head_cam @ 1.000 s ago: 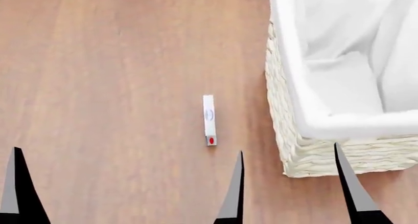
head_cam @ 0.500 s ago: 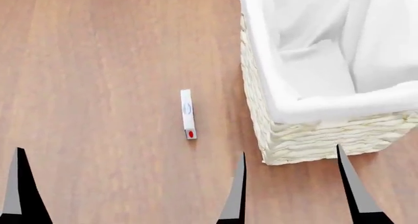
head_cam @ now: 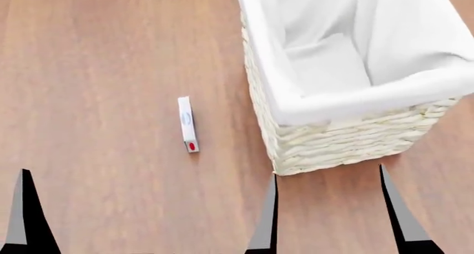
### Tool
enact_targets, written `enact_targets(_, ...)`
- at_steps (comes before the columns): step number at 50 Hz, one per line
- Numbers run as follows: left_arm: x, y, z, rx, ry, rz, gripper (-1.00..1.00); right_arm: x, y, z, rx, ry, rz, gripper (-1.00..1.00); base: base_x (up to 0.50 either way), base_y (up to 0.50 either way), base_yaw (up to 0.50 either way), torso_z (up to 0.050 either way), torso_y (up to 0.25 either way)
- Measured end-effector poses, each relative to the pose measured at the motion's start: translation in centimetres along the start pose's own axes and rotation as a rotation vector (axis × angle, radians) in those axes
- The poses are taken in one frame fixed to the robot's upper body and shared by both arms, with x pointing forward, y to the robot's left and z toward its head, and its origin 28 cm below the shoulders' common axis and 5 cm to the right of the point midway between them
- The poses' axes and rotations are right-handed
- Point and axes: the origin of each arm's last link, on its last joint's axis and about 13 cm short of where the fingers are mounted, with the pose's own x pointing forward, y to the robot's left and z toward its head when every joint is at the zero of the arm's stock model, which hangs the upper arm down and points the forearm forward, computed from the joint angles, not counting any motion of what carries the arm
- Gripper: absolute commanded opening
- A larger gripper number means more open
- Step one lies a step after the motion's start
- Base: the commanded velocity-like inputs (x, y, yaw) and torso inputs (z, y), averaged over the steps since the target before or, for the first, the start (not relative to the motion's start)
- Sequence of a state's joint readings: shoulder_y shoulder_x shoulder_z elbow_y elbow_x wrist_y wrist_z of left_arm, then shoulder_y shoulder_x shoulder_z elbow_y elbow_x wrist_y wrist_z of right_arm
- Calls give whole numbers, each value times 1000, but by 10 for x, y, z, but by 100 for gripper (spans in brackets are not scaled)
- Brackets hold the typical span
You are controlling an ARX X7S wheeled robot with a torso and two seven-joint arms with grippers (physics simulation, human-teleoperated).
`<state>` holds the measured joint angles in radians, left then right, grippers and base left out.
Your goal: Pick up the alphabet soup and the cream cheese box, and put them in the basket.
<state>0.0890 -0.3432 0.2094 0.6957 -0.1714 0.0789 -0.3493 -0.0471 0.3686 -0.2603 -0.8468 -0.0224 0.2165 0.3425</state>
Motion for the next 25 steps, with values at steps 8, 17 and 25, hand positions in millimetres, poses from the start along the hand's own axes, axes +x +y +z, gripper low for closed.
enact_targets(8,0,0,0,0,0,0,100,0,0,0,-1,1,1,100,0,0,-230,0,0)
enact_targets(17,-1,0,0,0,1,1,100,-1,0,0,-1,2,2,100,0,0,-230,0,0)
enact_targets(25,-1,0,0,-1,1,2,100,-1,0,0,-2,3,3,100,0,0,-230,0,0)
